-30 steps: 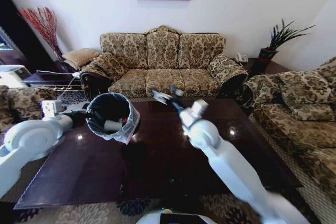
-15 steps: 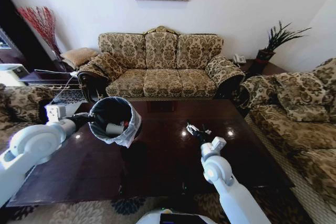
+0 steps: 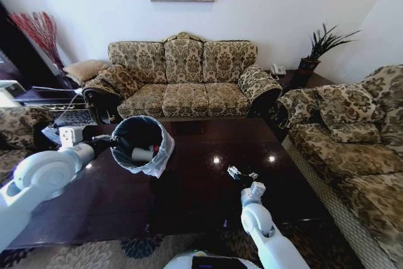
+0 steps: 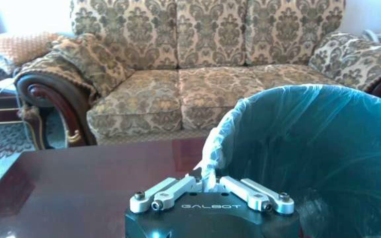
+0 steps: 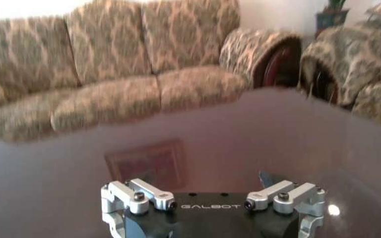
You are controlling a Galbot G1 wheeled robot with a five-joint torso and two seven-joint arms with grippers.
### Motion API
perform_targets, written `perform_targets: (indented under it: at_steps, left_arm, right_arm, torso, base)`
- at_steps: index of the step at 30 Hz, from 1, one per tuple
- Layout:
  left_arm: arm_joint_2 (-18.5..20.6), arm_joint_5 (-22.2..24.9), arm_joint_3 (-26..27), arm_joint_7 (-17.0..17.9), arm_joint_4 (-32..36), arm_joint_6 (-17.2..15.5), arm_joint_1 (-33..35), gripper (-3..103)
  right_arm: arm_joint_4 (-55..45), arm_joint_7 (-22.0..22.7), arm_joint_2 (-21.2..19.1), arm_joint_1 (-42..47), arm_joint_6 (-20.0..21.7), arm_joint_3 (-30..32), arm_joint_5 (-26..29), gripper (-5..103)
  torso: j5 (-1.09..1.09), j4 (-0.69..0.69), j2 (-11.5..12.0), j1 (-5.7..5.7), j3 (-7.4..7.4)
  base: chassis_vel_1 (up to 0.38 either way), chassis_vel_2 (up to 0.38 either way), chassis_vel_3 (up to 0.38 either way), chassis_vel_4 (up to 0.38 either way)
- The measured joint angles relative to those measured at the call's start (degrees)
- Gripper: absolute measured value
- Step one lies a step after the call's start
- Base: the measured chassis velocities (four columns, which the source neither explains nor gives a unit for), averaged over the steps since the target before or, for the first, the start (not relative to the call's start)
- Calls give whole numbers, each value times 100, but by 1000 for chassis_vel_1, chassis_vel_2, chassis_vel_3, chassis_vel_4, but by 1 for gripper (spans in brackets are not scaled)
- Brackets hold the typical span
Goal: Move to the front of the table and place the trash on the table into the trash bin.
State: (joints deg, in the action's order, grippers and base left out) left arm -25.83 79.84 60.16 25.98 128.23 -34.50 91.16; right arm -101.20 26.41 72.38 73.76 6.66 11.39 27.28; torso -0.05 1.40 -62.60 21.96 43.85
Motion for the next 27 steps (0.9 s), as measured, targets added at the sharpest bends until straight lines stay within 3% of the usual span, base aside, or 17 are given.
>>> perform_targets:
  at_steps: [7, 13, 16, 18, 20, 26, 27]
  left_arm:
    - [-45, -20, 11, -21, -14, 1, 25, 1]
    - [-46, -28, 9, -24, -54, 2, 19, 1]
    - [-42, -32, 0, -23, -73, 9, 9, 1]
    - [-29, -32, -1, -23, -87, 12, 1, 1]
    - [-27, -32, -1, -24, -88, 13, 1, 1]
    - [-44, -40, -23, -23, -105, 43, 2, 1]
    - [-44, -40, -23, -23, -105, 43, 2, 1]
  right_arm:
    - [895, -24, 79, -330, -119, -113, -2, 100]
    - [1157, -112, 174, -502, -135, -114, 49, 100]
    - [1275, -137, 217, -603, -129, -137, 85, 91]
    - [1340, -138, 225, -662, -48, -170, 232, 75]
    - [1369, -138, 227, -670, -43, -175, 253, 75]
    - [1473, -119, 237, -681, -104, -183, 298, 48]
    - [1473, -119, 237, -681, -104, -183, 298, 48]
  torso:
    - [9, -11, 0, 0, 0]
    - [4, -6, 0, 0, 0]
    - [3, -5, 0, 0, 0]
    - [4, -7, 0, 1, 0]
    - [5, -8, 0, 1, 0]
    - [5, -7, 0, 0, 0]
    - [5, -7, 0, 0, 0]
  base:
    - [13, 23, 3, -2]
    - [0, 0, 0, 0]
    - [0, 0, 0, 0]
    - [0, 0, 0, 0]
    - [0, 0, 0, 0]
    - [0, 0, 0, 0]
    - [0, 0, 0, 0]
